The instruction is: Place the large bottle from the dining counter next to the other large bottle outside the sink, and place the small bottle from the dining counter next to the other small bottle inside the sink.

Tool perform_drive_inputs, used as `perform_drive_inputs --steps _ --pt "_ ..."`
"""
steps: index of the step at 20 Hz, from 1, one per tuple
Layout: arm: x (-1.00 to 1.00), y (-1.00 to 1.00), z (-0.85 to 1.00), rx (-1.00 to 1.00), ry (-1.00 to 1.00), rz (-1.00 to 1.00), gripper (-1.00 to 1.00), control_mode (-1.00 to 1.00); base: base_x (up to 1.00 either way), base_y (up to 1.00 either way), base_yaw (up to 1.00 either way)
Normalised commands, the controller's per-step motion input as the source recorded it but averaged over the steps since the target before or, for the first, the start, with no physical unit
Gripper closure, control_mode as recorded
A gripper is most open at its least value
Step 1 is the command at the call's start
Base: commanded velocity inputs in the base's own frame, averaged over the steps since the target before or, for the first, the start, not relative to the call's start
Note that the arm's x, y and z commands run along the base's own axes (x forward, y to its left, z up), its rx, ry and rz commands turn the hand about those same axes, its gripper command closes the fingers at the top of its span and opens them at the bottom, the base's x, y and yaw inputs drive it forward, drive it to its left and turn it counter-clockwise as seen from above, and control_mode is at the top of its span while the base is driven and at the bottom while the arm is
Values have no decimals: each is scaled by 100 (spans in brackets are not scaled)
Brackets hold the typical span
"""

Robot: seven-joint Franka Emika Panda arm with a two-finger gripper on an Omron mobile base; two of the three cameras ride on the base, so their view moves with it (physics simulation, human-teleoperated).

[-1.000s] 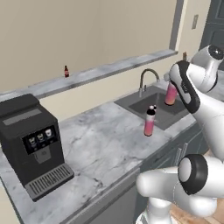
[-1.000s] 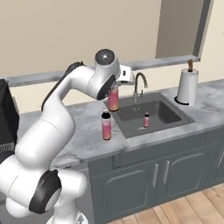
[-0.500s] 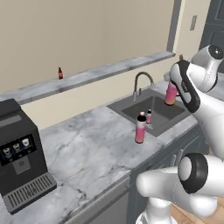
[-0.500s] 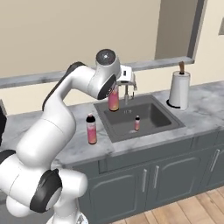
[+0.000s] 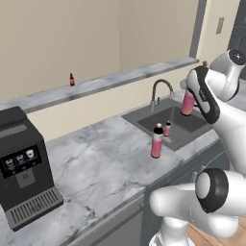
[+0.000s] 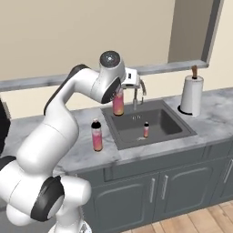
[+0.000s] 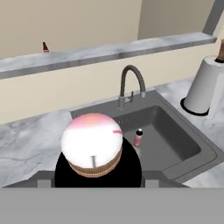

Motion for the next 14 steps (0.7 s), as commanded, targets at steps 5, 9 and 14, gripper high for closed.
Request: perform_drive_inputs --steps 5,9,14 --pt "0 0 0 0 0 0 100 100 28 -1 19" --pt "0 -2 -8 0 0 4 100 -100 5 -4 12" --pt "1 -1 -21 0 0 12 100 -100 0 0 0"
